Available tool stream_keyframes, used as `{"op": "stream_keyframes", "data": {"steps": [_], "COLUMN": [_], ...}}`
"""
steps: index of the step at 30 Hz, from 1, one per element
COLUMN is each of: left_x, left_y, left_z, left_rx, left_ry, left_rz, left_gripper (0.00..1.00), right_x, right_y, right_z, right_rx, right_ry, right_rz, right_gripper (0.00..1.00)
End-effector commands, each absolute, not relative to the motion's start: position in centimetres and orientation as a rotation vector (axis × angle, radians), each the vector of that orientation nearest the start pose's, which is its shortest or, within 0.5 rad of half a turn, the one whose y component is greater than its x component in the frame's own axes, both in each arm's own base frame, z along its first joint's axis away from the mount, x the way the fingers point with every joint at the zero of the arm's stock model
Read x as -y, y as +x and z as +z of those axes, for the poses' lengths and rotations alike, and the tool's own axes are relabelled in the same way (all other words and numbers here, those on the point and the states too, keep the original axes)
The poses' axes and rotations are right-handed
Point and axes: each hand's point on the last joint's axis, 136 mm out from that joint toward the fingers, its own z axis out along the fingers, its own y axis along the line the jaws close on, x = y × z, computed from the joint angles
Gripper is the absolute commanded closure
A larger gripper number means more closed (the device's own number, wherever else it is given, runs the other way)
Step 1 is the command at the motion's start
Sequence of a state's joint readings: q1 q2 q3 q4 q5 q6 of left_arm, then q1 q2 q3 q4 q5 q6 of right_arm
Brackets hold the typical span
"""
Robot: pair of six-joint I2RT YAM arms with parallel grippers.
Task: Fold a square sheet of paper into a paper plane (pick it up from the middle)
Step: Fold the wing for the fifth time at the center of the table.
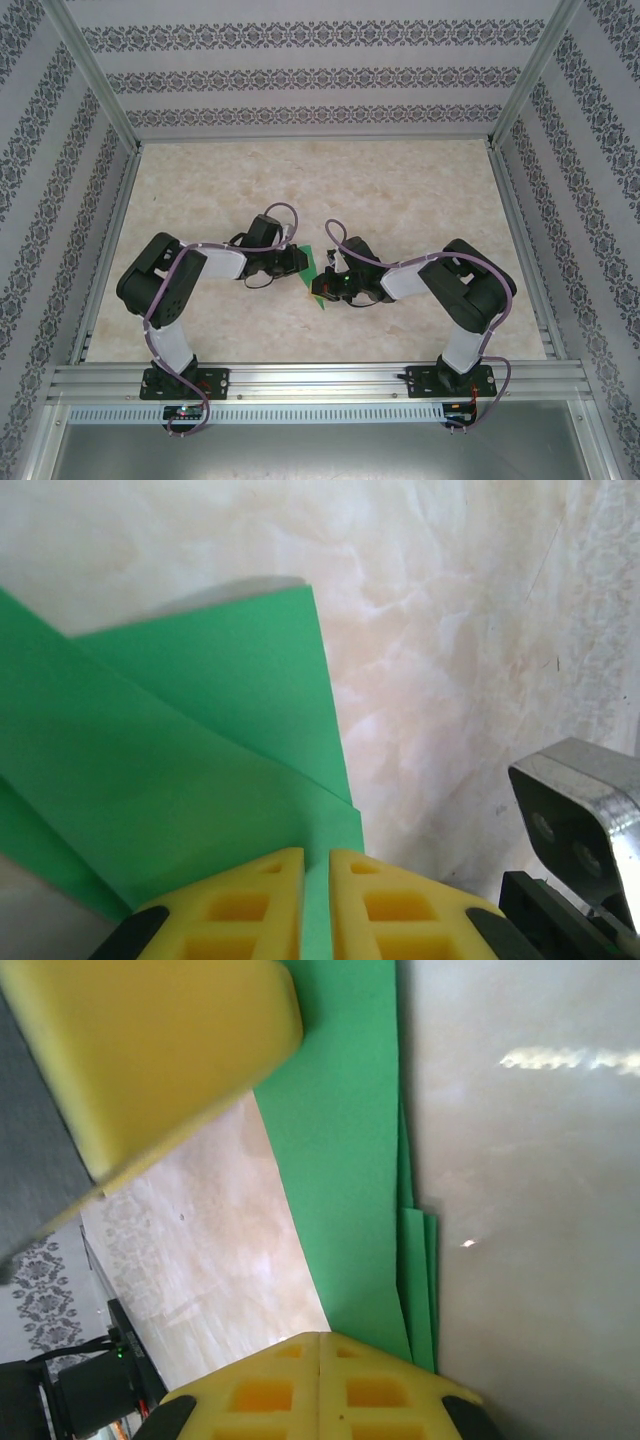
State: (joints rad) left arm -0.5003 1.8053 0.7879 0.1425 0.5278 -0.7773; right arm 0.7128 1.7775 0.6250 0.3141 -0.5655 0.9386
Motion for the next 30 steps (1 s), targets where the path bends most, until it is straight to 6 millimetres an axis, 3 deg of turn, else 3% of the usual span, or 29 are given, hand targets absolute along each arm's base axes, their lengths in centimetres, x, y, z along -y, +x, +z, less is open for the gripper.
{"op": "stream_keyframes", "data": {"steps": [1,11,18,21,25,30], "left_x": [24.7,21.2,20.3,20.2,20.5,21.1], "left_y": [34.6,36.7,38.2,39.0,39.6,38.0], "left_z": [1.7,0.5,1.1,2.6,6.7,10.3], "left_rx": [-2.603,-2.666,-2.662,-2.647,-2.580,-2.504], "left_ry": [-0.134,-0.231,-0.248,-0.233,-0.205,-0.212], "left_rz": [-1.063,-0.970,-0.979,-0.975,-1.009,-1.086], "left_gripper": [0.84,0.83,0.82,0.81,0.80,0.80], "right_x": [-24.2,-24.1,-24.5,-24.8,-25.5,-26.4], "right_y": [15.9,15.6,15.9,16.3,16.7,17.7], "right_z": [-6.6,-6.1,-5.7,-5.5,-5.3,-4.9], "right_rx": [-3.167,-3.171,-3.161,-3.150,-3.133,-3.109], "right_ry": [0.142,0.102,0.092,0.096,0.093,0.091], "right_rz": [0.858,0.858,0.878,0.896,0.930,0.958], "right_gripper": [1.00,1.00,1.00,1.00,1.00,1.00]}}
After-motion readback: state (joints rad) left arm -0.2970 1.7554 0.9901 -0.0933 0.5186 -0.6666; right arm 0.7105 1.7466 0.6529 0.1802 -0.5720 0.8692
